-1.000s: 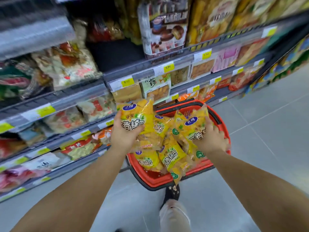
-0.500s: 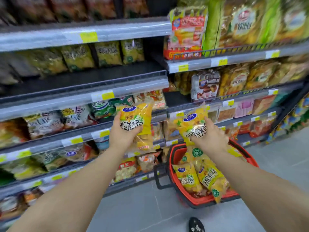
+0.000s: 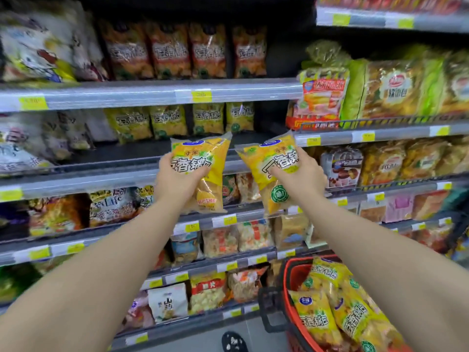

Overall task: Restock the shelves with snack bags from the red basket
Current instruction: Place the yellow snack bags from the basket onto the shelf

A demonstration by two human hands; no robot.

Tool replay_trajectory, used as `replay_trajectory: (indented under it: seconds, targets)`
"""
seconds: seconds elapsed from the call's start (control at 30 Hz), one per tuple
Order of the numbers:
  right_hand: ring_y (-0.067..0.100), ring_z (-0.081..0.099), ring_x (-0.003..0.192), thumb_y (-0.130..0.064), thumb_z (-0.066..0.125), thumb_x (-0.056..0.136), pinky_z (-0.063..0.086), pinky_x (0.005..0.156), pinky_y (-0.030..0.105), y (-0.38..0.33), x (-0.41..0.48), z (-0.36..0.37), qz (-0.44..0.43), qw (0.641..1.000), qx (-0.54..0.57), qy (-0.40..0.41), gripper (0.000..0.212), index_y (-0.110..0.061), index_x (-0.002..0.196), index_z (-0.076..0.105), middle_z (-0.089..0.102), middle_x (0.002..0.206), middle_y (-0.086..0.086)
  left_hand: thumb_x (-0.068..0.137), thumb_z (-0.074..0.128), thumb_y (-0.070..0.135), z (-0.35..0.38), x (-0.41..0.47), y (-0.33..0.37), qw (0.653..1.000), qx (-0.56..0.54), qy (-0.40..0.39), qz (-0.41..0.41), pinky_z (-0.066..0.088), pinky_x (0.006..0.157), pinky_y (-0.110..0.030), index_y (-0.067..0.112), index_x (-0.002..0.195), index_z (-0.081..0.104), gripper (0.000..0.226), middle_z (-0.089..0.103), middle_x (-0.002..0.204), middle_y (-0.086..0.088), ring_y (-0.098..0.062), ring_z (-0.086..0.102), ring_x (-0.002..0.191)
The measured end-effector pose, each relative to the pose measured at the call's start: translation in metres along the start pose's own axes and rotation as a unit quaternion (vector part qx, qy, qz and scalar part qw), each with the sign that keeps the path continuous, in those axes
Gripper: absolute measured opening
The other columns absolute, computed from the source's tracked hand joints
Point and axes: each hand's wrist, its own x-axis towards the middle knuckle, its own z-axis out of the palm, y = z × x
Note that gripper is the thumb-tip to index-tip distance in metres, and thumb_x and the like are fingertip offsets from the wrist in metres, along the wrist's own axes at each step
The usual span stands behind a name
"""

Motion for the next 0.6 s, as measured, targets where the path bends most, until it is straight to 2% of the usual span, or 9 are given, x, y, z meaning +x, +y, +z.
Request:
replay_trajectory:
  seconds: [0.1,0.27,0.4,0.53,0.6]
  targets:
    - [0.032,0.05,0.119,-0.07,0.06,0.068,0.039,0.092,0.045,-0.014,0.027,0.02,-0.003,1.0,0.016,0.019,0.08,-0.026,0.134,0.047,0.06,0.126,0.003,0.052,0.075,0.062,-0.001,0.026,0.01,1.0,0.011,0.02,0.004,0.046,0.094,-0.042,0.034,0.137,0.038,0.097,0.056,0.125,0.008,-0.02,0.054,0.112]
    - [0.03,0.045,0.126,-0.071,0.057,0.072,0.034,0.102,0.047,-0.029,0.086,0.055,0.006,0.999,0.043,0.028,0.088,-0.024,0.144,0.035,0.052,0.137,0.003,0.048,0.071,0.066,0.006,0.085,0.027,0.998,0.047,0.03,0.015,0.042,0.099,-0.05,0.033,0.136,0.039,0.099,0.056,0.127,0.003,-0.027,0.053,0.115]
    - [0.034,0.042,0.126,-0.069,0.056,0.074,0.033,0.101,0.049,-0.043,0.135,0.075,-0.011,0.998,0.038,0.039,0.087,-0.022,0.145,0.034,0.051,0.138,0.006,0.047,0.07,0.067,0.021,0.134,0.036,0.998,0.039,0.04,0.013,0.042,0.098,-0.046,0.03,0.136,0.042,0.1,0.057,0.125,0.003,-0.026,0.054,0.112]
    - [0.035,0.046,0.122,-0.068,0.055,0.075,0.034,0.098,0.045,-0.062,0.173,0.101,-0.027,0.999,0.023,0.029,0.084,-0.018,0.141,0.038,0.053,0.134,0.01,0.05,0.074,0.062,0.041,0.171,0.032,0.999,0.001,0.037,-0.018,0.04,0.08,-0.035,0.022,0.141,0.038,0.106,0.052,0.129,0.001,-0.022,0.049,0.105]
    - [0.034,0.049,0.119,-0.066,0.056,0.075,0.036,0.096,0.042,-0.069,0.184,0.117,-0.017,0.999,0.041,0.018,0.08,-0.016,0.137,0.041,0.055,0.13,0.009,0.047,0.076,0.063,0.052,0.184,0.026,0.998,-0.008,0.06,-0.035,0.04,0.08,-0.035,0.022,0.136,0.041,0.104,0.054,0.126,0.0,-0.025,0.051,0.107]
